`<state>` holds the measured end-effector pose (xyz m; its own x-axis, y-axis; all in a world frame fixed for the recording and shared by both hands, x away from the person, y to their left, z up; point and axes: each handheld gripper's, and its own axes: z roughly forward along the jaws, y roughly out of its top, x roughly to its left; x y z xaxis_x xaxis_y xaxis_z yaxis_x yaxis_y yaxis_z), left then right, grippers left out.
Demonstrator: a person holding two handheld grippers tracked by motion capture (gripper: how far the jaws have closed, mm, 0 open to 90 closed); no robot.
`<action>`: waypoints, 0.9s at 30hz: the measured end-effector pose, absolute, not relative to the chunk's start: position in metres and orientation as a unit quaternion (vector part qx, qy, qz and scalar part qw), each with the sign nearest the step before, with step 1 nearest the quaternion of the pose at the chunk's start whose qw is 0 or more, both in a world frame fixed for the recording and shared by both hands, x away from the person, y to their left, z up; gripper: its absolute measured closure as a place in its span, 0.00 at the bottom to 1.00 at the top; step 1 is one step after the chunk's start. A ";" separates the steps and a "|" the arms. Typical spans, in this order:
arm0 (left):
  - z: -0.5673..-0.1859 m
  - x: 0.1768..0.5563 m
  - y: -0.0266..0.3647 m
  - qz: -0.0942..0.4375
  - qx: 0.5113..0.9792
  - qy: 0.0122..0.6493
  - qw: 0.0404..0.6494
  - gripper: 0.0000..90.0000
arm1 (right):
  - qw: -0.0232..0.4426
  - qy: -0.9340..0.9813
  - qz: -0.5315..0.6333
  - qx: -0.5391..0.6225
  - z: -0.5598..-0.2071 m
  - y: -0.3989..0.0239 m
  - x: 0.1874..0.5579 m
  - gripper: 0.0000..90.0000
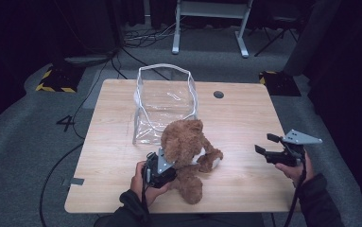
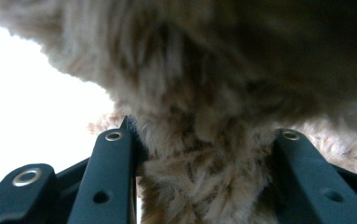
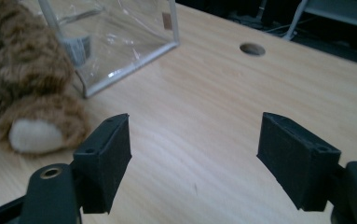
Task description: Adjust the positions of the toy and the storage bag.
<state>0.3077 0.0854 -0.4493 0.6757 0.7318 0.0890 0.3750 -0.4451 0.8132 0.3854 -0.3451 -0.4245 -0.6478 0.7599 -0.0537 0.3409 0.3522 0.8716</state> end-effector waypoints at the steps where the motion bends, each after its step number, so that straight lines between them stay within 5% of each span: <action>1: -0.449 0.308 0.085 0.220 0.821 0.337 0.405 0.66 | 0.233 0.789 0.450 0.349 -0.425 -0.345 0.385 0.29; 10: -0.450 0.296 0.103 0.224 0.819 0.341 0.403 0.65 | 0.228 0.793 0.473 0.307 -0.380 -0.273 0.417 0.30; 27: -0.456 0.279 0.167 0.238 0.785 0.400 0.409 0.65 | 0.210 0.782 0.506 0.297 -0.345 -0.218 0.452 0.32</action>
<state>0.2792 0.1673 -0.4564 0.5660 0.8232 0.0458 0.4334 -0.3443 0.8328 0.4517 -0.2175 -0.3455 -0.7347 0.6778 -0.0273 0.2524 0.3104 0.9165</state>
